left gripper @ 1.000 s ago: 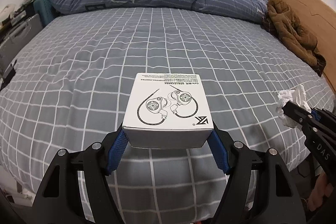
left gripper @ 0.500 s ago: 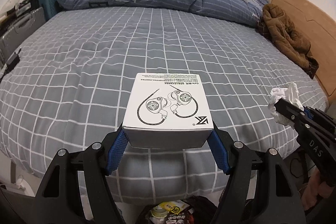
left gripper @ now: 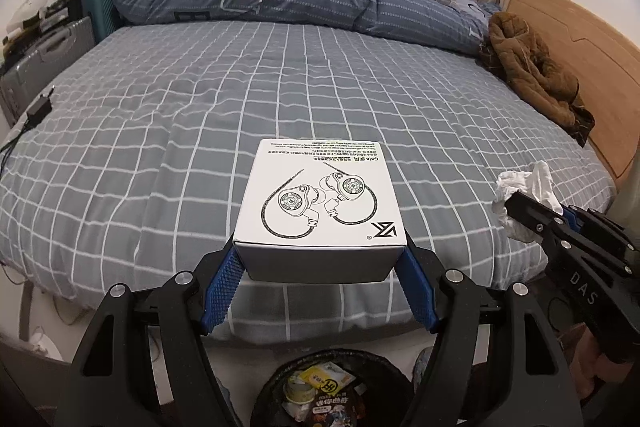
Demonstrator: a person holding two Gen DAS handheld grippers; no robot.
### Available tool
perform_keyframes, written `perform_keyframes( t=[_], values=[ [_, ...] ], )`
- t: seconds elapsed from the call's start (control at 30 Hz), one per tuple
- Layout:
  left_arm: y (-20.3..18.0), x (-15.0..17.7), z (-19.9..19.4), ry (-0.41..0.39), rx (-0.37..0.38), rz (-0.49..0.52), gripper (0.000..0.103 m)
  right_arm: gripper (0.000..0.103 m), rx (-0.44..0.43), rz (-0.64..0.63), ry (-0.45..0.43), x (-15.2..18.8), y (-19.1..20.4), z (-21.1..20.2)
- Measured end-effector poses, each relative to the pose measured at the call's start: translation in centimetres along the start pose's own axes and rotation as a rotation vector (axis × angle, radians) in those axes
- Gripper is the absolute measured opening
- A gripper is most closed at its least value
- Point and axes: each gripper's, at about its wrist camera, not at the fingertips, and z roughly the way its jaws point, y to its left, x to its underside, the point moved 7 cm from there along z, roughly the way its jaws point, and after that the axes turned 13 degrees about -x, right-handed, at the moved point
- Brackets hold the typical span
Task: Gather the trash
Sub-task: 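Carry the white box and white tissue with both tools over the black bin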
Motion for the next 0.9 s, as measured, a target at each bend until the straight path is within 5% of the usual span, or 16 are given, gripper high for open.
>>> perform_keyframes(
  t=[0.9],
  values=[
    [1.3,9.6,-3.6,0.111,0.014,-0.011,0.069,0.016,-0.027,0.042,0.111,8.9,2.1,-2.9]
  ],
)
